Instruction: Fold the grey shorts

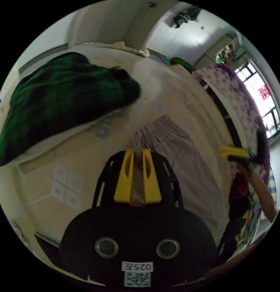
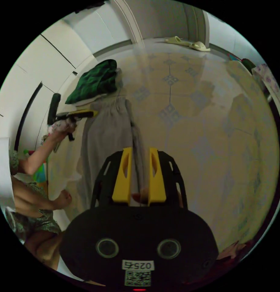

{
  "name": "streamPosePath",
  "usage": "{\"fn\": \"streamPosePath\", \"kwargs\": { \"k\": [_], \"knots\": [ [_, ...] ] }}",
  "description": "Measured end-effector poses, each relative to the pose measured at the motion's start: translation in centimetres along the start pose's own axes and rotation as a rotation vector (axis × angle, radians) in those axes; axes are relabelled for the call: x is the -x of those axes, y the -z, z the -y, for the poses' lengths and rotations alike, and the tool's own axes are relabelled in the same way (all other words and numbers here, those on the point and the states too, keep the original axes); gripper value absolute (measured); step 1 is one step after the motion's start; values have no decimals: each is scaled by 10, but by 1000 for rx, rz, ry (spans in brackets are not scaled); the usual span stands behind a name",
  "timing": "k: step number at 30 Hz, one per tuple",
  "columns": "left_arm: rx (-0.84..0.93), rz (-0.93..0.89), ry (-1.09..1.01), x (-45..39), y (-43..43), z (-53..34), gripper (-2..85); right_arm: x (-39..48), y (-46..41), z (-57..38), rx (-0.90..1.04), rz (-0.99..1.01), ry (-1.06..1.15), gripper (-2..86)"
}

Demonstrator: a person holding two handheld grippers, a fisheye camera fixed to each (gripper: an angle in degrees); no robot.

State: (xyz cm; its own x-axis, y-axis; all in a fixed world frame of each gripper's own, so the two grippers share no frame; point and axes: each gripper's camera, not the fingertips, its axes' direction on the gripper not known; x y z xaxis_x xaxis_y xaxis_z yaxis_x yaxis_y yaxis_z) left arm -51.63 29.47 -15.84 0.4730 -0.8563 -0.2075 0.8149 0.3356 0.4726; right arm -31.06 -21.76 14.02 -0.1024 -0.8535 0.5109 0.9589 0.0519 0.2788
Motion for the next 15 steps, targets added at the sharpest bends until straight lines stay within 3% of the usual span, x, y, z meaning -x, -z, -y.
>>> {"fn": "streamPosePath", "kwargs": {
  "k": [3,9,12,13,15],
  "knots": [
    [-50,64,19,0,17,-7,20,11,28,-72,5,24,-25,94],
    [-121,121,-177,-91,74,-95,38,17,51,-245,76,-17,-266,101],
    [-23,-111,-392,-179,82,-160,44,27,65,-329,-11,-17,-442,103],
    [45,-125,-528,-222,74,-189,51,35,68,-357,-51,-24,-489,104],
    [80,19,-812,-285,59,-238,63,48,69,-389,-122,-36,-552,105]
  ]
}}
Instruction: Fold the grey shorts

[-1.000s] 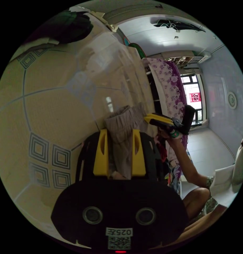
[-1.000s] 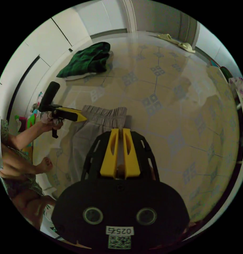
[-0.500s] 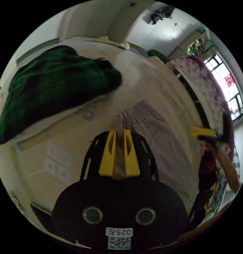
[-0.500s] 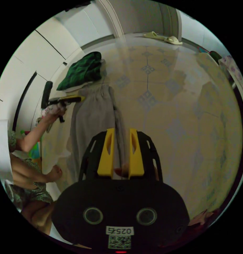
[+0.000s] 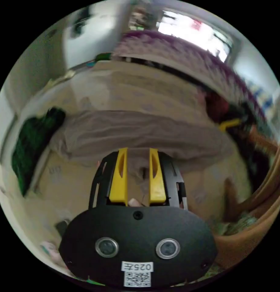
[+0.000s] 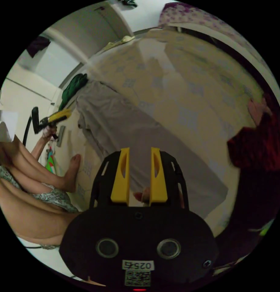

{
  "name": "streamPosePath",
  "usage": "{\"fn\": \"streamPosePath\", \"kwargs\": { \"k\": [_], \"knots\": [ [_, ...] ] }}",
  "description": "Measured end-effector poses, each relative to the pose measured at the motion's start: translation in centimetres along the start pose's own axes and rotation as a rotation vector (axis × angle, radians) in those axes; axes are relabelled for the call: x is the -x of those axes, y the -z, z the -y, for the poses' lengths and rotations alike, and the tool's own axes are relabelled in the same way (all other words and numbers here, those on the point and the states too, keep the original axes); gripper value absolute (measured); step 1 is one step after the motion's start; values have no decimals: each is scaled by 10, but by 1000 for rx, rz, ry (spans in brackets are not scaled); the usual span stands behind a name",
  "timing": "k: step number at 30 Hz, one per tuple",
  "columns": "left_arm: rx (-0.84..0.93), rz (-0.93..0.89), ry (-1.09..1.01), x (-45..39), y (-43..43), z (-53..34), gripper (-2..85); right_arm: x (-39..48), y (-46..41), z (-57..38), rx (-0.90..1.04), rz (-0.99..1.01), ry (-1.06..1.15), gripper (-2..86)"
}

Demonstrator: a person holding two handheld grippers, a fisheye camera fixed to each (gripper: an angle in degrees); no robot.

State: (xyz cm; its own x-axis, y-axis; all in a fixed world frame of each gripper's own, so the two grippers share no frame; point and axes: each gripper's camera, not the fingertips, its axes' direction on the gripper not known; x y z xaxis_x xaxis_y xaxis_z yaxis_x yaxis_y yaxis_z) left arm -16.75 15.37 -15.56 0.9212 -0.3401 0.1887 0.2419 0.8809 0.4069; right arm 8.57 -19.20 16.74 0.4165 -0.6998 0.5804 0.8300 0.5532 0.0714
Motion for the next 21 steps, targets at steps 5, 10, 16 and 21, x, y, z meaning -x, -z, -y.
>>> {"fn": "streamPosePath", "kwargs": {
  "k": [5,10,16,21],
  "knots": [
    [164,323,-383,-113,-56,6,63,-9,-9,-49,-92,62,-65,104],
    [224,257,-349,-131,-62,13,67,-11,-30,-34,-72,163,-16,109],
    [226,209,-234,-143,-80,28,64,21,-58,59,-72,196,214,111],
    [272,208,-203,-146,-105,35,10,55,-92,144,-5,129,402,109]
  ]
}}
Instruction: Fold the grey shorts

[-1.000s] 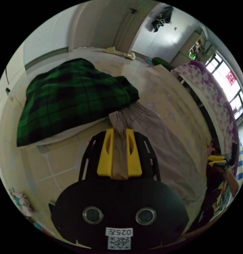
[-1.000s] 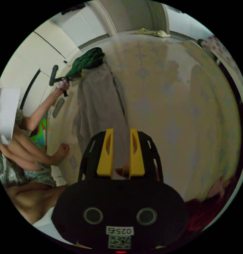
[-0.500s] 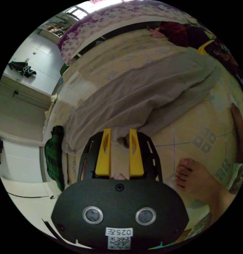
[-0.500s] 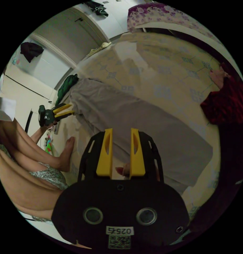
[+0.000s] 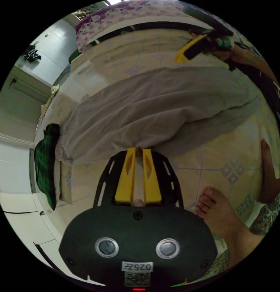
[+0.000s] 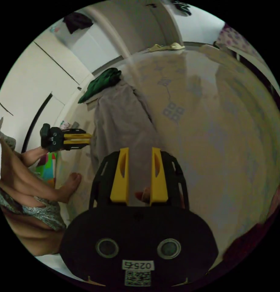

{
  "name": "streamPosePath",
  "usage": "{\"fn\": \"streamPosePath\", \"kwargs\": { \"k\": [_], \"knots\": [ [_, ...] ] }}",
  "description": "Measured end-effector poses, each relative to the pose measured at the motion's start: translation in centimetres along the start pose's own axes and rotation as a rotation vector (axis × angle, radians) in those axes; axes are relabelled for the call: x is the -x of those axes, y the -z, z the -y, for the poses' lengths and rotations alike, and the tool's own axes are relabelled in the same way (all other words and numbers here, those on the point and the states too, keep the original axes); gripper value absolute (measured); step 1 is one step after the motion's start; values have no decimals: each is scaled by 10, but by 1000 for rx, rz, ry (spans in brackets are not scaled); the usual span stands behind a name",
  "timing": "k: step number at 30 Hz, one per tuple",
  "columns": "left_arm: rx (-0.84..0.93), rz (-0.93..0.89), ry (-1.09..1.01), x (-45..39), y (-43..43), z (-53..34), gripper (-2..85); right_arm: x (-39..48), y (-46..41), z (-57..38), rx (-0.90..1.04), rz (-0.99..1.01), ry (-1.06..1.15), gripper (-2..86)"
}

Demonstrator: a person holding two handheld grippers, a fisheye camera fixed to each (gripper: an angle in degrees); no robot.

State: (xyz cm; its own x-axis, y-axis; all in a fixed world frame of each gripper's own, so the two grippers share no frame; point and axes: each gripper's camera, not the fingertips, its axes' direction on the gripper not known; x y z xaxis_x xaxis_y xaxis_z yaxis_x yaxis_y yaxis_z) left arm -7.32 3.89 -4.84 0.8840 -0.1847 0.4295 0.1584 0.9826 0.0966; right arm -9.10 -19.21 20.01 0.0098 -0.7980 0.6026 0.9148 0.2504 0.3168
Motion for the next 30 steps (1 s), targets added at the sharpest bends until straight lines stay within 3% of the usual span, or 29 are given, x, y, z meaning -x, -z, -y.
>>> {"fn": "streamPosePath", "kwargs": {
  "k": [4,9,12,16,22,25,26,30],
  "knots": [
    [-41,-80,35,10,21,-18,-7,-2,-23,50,62,58,68,106],
    [-29,-230,161,24,-16,-37,-9,8,-53,79,149,-11,162,106],
    [-7,-212,132,20,-20,-31,-9,7,-66,84,214,-27,164,103],
    [-10,-156,87,10,-25,-29,-9,6,-71,77,248,-55,190,29],
    [-12,-228,117,24,-36,-32,-10,5,-35,81,178,-119,211,-7],
    [-26,-208,79,21,-42,-33,-10,-12,-74,76,279,-104,185,-1],
    [-30,-195,61,20,-43,-34,-10,-19,-68,72,186,-33,158,5],
    [18,-258,107,33,-46,-42,-9,-47,-34,52,192,104,61,123]
  ]
}}
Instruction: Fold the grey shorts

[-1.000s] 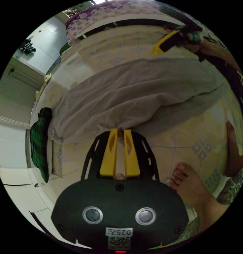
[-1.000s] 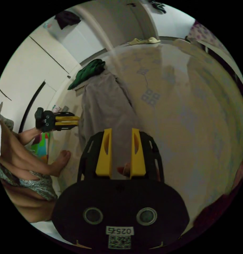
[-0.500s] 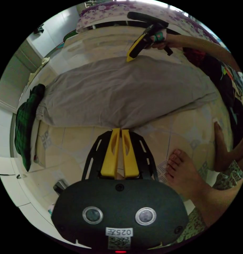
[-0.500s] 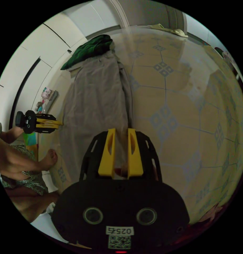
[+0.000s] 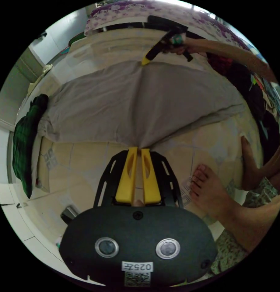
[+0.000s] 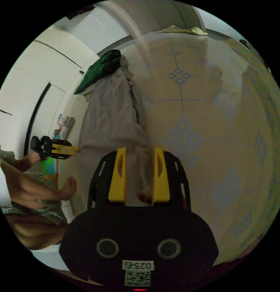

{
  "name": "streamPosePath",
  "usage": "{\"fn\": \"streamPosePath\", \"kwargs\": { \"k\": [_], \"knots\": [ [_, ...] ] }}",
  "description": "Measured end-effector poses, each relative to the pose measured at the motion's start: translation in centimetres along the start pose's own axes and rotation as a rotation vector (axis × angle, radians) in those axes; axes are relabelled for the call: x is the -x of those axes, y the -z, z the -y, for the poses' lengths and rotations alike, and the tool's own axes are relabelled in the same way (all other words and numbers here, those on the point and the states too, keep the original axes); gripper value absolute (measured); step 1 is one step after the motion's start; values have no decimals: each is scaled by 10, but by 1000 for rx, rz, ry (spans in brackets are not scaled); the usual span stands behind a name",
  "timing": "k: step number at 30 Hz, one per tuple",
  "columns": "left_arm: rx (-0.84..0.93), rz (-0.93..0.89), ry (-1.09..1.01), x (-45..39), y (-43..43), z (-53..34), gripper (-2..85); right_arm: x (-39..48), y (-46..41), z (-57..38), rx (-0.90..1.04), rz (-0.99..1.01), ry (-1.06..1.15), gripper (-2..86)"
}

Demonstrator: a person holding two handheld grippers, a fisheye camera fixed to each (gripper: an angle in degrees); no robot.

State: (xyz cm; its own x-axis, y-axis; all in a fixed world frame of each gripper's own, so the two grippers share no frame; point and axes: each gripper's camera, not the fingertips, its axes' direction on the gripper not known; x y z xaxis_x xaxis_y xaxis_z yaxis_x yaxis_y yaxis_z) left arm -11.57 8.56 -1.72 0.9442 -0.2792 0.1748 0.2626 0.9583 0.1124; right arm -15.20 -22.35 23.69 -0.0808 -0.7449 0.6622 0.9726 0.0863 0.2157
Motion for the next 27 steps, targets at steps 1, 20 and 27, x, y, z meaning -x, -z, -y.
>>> {"fn": "streamPosePath", "kwargs": {
  "k": [1,20,27],
  "knots": [
    [6,-52,63,12,3,-8,-10,-4,16,-23,-1,-38,-14,122],
    [-226,-614,-662,-267,-44,147,21,45,141,-640,-658,-131,-1315,119],
    [-212,-421,-869,-400,-89,170,30,36,139,-642,-535,-177,-1277,84]
  ]
}}
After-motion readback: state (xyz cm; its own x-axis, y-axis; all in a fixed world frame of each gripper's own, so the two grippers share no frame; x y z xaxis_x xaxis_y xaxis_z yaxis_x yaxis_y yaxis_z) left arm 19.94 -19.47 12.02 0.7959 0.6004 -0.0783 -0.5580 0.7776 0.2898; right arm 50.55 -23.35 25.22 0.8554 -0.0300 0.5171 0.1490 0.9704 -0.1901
